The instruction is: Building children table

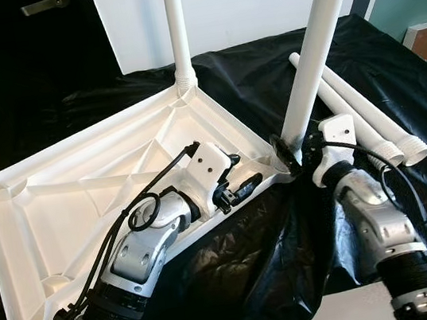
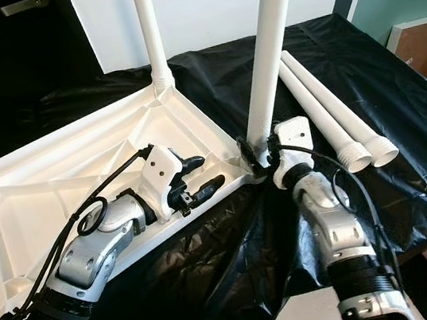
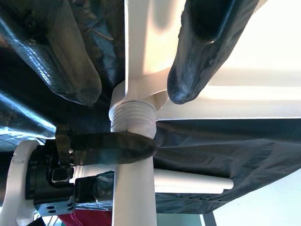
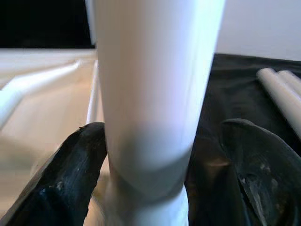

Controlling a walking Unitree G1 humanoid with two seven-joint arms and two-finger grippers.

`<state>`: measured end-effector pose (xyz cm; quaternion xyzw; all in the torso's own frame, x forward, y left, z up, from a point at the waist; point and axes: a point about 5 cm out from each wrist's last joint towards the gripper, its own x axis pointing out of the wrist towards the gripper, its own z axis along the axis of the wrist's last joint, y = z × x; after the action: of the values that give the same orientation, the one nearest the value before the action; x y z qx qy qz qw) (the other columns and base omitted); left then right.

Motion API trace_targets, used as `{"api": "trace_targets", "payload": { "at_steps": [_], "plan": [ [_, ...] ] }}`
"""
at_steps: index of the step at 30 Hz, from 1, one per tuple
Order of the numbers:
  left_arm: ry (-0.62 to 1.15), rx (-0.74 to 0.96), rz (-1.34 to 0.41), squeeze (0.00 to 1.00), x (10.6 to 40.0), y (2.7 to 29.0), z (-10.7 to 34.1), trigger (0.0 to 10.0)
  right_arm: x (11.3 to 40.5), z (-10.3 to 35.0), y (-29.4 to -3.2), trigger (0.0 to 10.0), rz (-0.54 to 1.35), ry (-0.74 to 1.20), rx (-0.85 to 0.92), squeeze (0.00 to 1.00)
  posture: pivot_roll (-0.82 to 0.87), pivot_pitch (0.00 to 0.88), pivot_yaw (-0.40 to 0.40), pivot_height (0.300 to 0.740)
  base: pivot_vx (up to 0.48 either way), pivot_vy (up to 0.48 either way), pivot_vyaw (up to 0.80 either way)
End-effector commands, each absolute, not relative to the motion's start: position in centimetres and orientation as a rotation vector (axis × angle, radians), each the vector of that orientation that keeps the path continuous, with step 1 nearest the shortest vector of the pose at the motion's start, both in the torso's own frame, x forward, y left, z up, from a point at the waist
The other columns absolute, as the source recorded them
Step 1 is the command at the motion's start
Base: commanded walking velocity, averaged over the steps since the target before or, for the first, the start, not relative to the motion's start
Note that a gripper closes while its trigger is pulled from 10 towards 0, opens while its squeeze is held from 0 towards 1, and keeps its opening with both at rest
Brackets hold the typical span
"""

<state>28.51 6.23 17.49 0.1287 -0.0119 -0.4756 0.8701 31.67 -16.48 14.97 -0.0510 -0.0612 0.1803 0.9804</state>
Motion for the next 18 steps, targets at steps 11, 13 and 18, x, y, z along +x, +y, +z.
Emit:
{"api": "trace_targets", "payload": {
  "at_steps": [11, 13, 18],
  "plan": [
    [-0.032, 0.288, -1.057, 0.0, 28.2, 6.2, 17.6, 10.0, 33.4, 14.9, -16.1, 10.0, 0.536, -0.087, -0.191, 0.0, 0.0, 0.059, -0.008, 0.74, 0.0, 0.0, 0.0],
    [-0.033, 0.29, -1.06, 0.0, 28.1, 6.2, 17.6, 10.0, 33.7, 14.9, -16.1, 8.4, 0.552, -0.08, -0.205, 0.0, 0.01, 0.062, -0.006, 0.74, 0.0, 0.0, 0.0],
    [-0.032, 0.292, -1.064, 0.0, 28.0, 6.2, 17.6, 10.0, 34.3, 14.5, -16.6, 0.0, 0.557, -0.052, -0.248, 0.0, 0.01, 0.074, -0.004, 0.74, 0.0, 0.0, 0.0]
  ]
}}
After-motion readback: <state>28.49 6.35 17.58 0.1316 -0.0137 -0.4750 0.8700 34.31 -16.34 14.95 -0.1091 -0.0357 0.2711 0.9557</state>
